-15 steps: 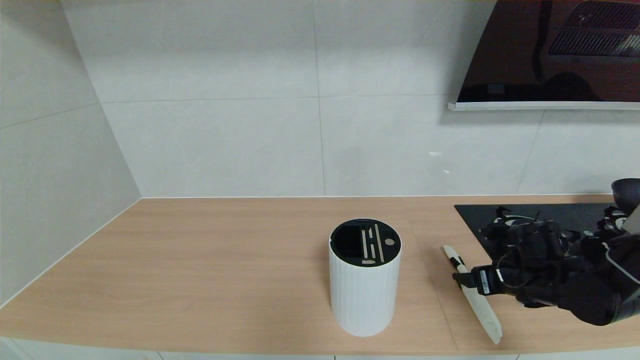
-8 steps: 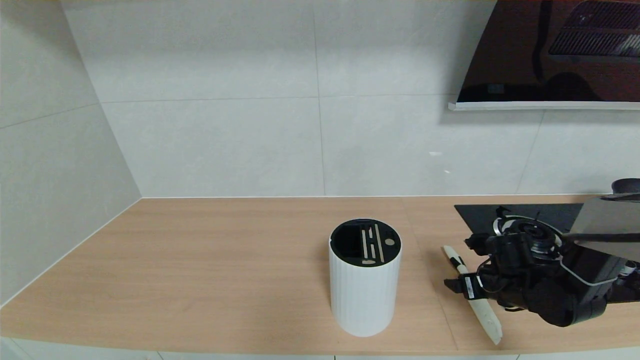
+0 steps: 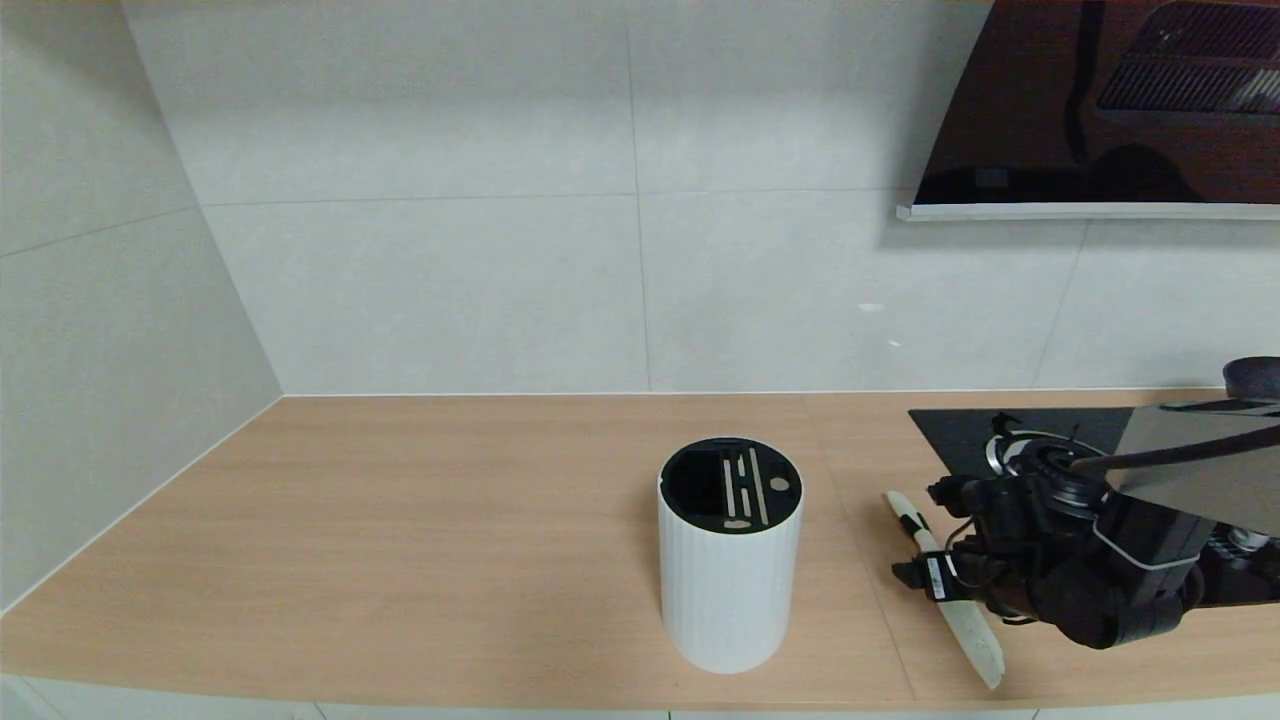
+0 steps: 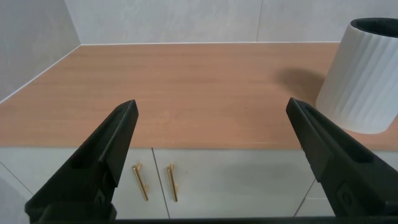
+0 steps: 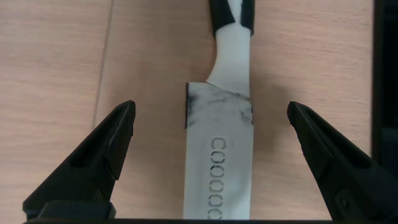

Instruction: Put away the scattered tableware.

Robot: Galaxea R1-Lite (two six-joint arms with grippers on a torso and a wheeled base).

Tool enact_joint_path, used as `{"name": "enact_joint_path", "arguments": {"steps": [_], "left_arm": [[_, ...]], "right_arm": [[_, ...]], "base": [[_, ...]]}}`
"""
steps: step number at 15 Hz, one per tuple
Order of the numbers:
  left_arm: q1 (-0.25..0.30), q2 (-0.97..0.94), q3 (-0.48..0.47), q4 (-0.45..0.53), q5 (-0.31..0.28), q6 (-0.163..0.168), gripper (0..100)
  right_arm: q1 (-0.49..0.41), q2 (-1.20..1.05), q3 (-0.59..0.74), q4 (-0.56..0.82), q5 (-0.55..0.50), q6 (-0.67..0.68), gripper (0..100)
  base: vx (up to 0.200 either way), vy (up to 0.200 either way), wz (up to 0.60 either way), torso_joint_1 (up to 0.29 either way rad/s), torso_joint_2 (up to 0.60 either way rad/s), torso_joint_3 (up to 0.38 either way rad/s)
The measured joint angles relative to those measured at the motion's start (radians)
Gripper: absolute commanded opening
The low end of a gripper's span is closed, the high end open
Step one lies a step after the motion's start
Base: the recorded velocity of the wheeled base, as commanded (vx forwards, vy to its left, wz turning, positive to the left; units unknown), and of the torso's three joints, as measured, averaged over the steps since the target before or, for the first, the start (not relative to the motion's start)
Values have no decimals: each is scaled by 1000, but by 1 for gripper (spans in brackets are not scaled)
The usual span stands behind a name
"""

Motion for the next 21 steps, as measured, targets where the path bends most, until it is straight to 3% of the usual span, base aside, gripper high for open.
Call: {"name": "enact_joint_path", "arguments": {"steps": [14, 15, 21], "left_arm": [[0, 0, 0, 0, 0, 0, 100], [0, 0, 0, 0, 0, 0, 100], [0, 0, 0, 0, 0, 0, 100]], "right_arm": [[-1, 46, -35, -19, -28, 29, 100], [-1, 47, -35, -20, -28, 28, 0], [0, 50, -28, -24, -33, 28, 0]], "base": [[0, 0, 0, 0, 0, 0], [0, 0, 0, 0, 0, 0], [0, 0, 0, 0, 0, 0]]}}
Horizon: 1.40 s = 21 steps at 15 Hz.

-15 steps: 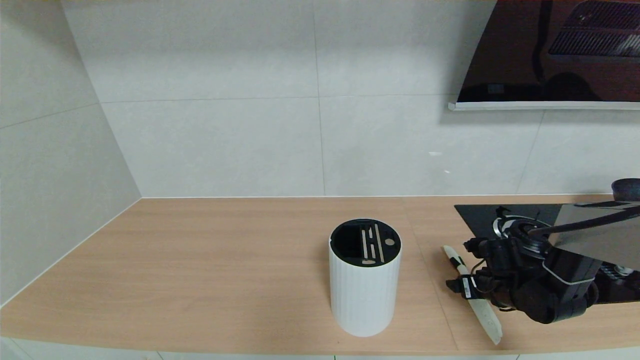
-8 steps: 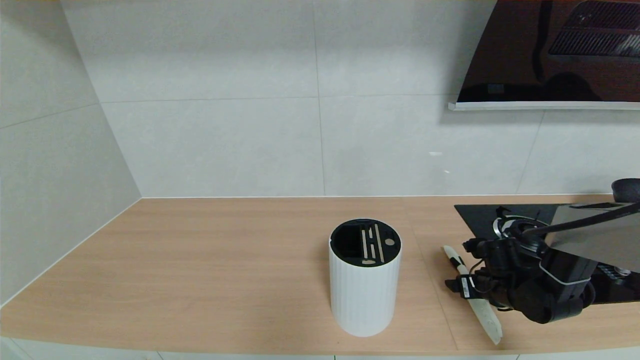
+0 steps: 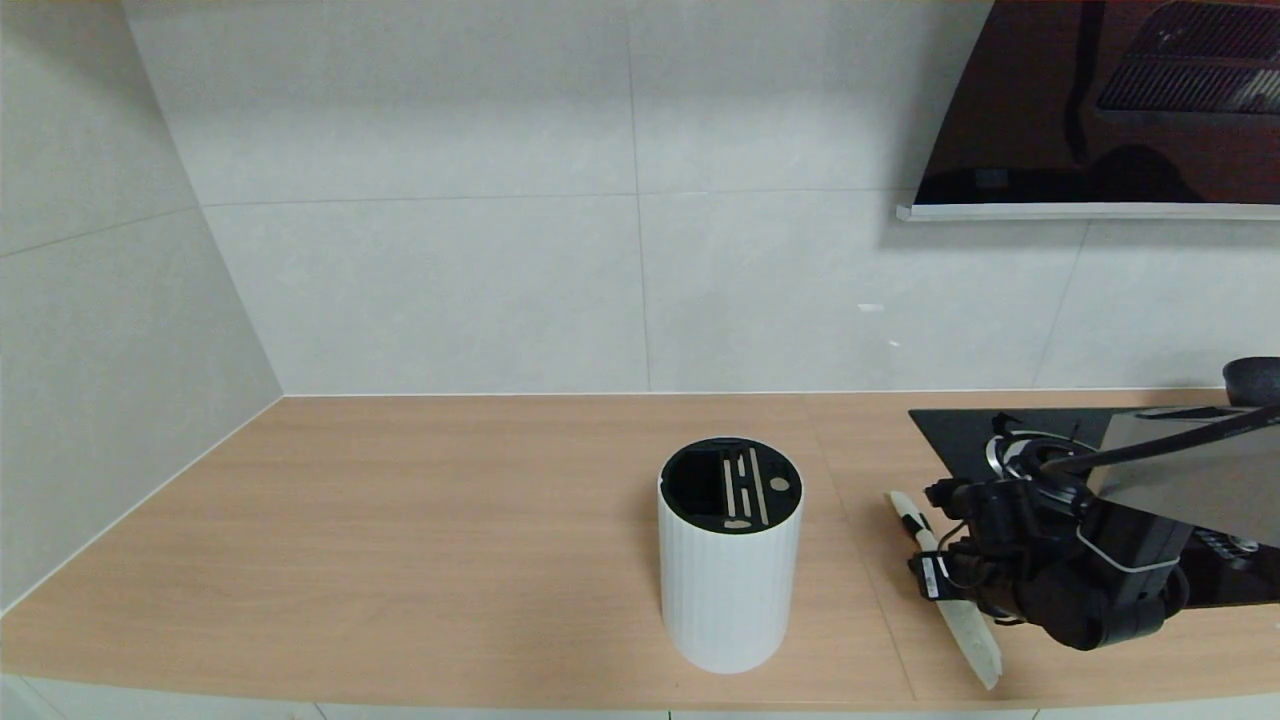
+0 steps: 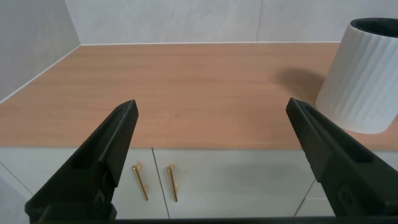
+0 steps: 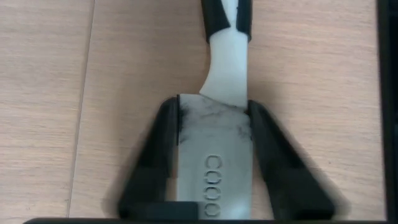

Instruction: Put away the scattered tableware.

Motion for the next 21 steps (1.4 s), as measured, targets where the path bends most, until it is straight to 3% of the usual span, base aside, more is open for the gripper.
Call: {"name": "enact_joint_path", "arguments": {"steps": [7, 15, 16, 18, 21], "left_arm": [[0, 0, 0, 0, -1, 5, 100], [0, 0, -9, 2, -5, 3, 100], [0, 0, -30, 5, -17, -7, 100], [0, 3, -78, 70, -126, -20, 100], [-4, 81, -187, 114, -214, -22, 100]], "right_arm": [[0, -50, 18, 5, -14, 1, 0], [86, -378, 136, 4, -13, 1, 0], [104, -420, 149, 3, -13, 0, 0], [130, -510, 167, 6, -12, -1, 0], [148, -613, 161, 16, -7, -11, 0]], "base": [[0, 0, 0, 0, 0, 0], [0, 0, 0, 0, 0, 0], [0, 0, 0, 0, 0, 0], [0, 0, 0, 0, 0, 0], [0, 0, 0, 0, 0, 0]]}}
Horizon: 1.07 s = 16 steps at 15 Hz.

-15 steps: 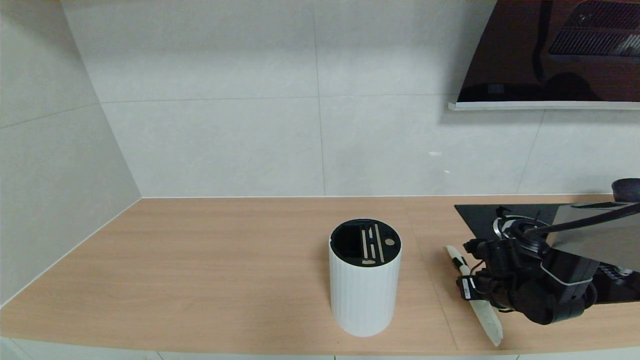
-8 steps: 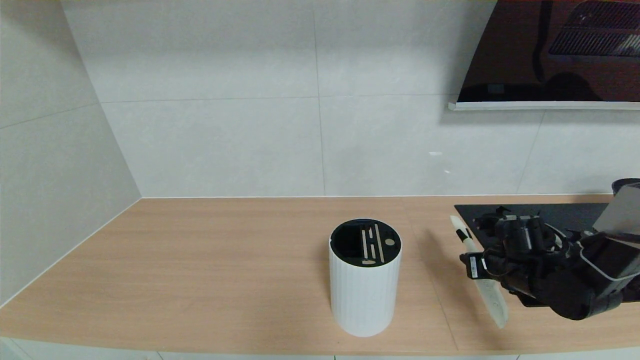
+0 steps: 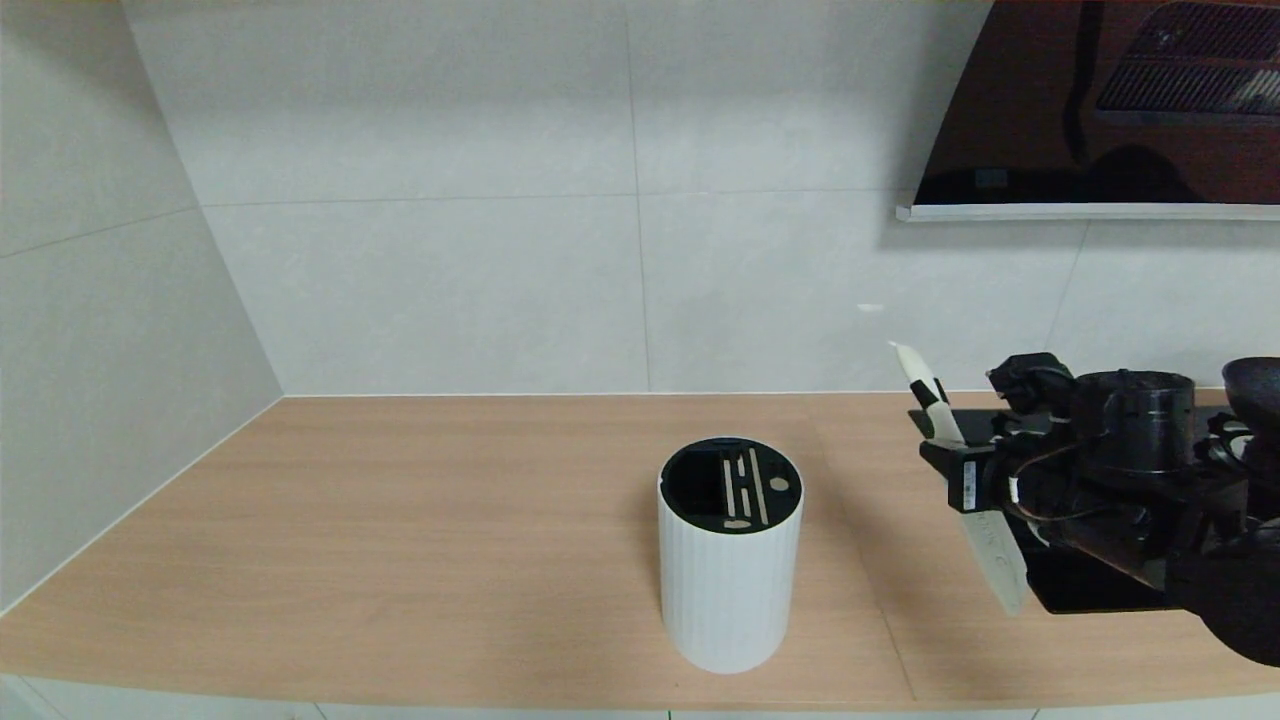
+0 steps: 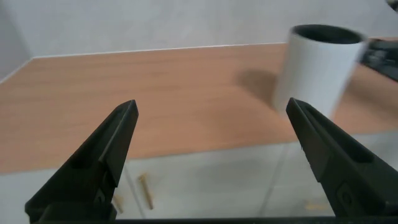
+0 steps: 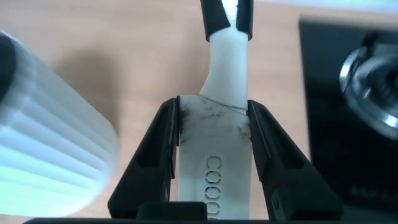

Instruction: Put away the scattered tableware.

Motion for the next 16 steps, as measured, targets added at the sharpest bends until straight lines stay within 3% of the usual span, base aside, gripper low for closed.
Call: {"name": "enact_joint_path", "arguments": {"steps": [5, 7, 8, 10, 11, 12, 14, 15, 16], "left_arm": [[-8, 442, -319, -7, -137, 0, 100], [-25, 665, -436, -68, -172, -21, 100], [-47, 789, -487, -138, -183, -48, 100], [-121, 1006, -557, -332, -184, -132, 100], [-180, 1115, -581, -450, -167, -193, 100], [-245, 1205, -597, -562, -141, -261, 100], [-377, 1355, -620, -781, -94, -461, 100], [-433, 1418, -627, -853, -84, -528, 100], [-471, 1471, -632, -912, -78, -563, 100]], "right_arm": [[45, -56, -206, 113, 44, -45, 0], [99, -56, -299, 200, 44, -45, 0], [139, -56, -334, 229, 44, -41, 0], [213, -60, -362, 244, 33, -30, 0], [256, -65, -363, 248, 18, -14, 0], [292, -70, -363, 247, 12, -1, 0], [355, -77, -363, 249, 5, 13, 0], [379, -85, -359, 249, 4, 16, 0], [397, -93, -353, 249, 4, 17, 0]], "base": [[0, 0, 0, 0, 0, 0], [0, 0, 0, 0, 0, 0], [0, 0, 0, 0, 0, 0], [0, 0, 0, 0, 0, 0], [0, 0, 0, 0, 0, 0], [0, 0, 0, 0, 0, 0], [0, 0, 0, 0, 0, 0], [0, 0, 0, 0, 0, 0], [0, 0, 0, 0, 0, 0]]}}
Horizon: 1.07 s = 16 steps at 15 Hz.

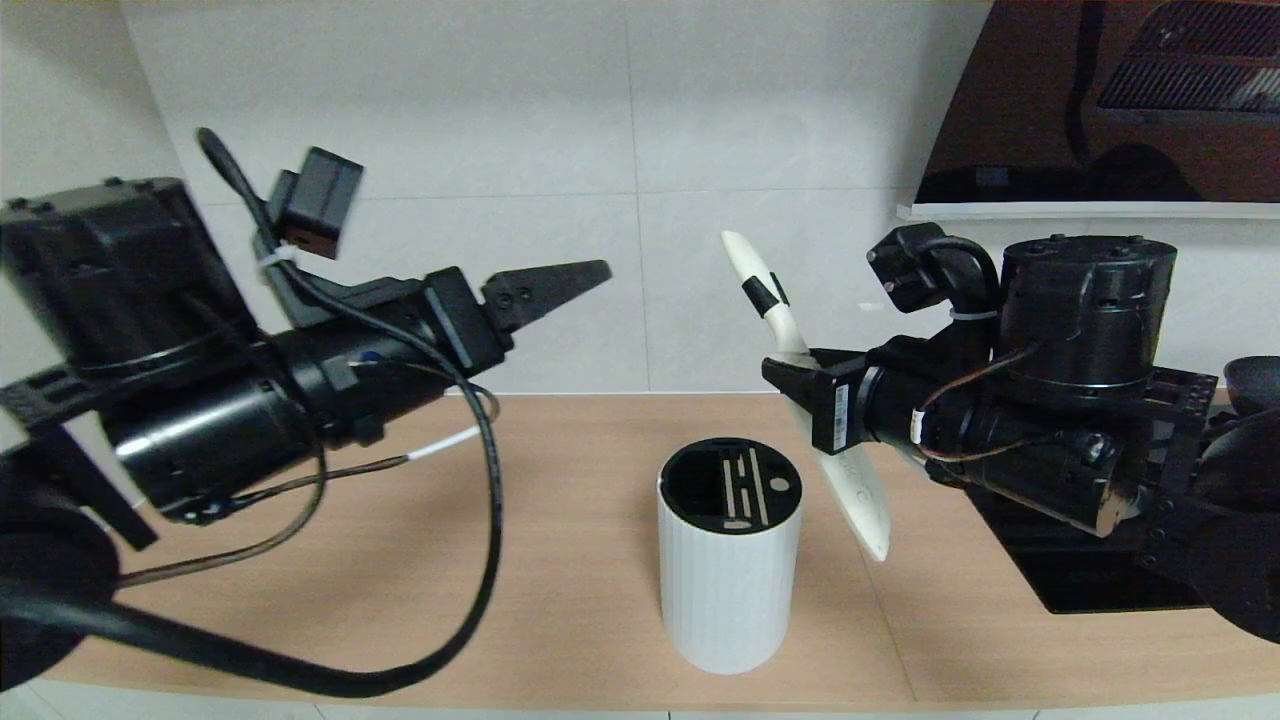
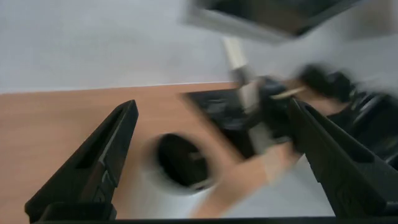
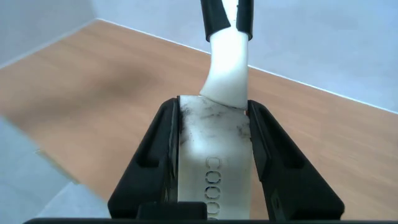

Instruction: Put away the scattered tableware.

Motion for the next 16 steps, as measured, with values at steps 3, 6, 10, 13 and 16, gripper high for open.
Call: {"name": "enact_joint_path", "arguments": {"steps": [3, 6, 10, 13, 16], "left_arm": [[-53, 120, -1, -134, 0, -70, 100], [-94, 166, -2, -158, -16, -130, 100], [-126, 213, -6, -221, -10, -136, 100], [-140, 236, -7, -254, -2, -132, 100], [-148, 245, -6, -256, 1, -130, 100]], "right_arm": [[53, -13, 16, -2, -2, 1, 0], [96, -13, 28, -1, -6, 2, 0], [142, -12, 32, -2, -8, 36, 0], [157, -12, 38, -2, -8, 36, 0], [173, -6, 41, -2, -8, 36, 0]], "base": [[0, 0, 0, 0, 0, 0], [0, 0, 0, 0, 0, 0], [0, 0, 0, 0, 0, 0], [0, 0, 0, 0, 0, 0], [0, 0, 0, 0, 0, 0]]}}
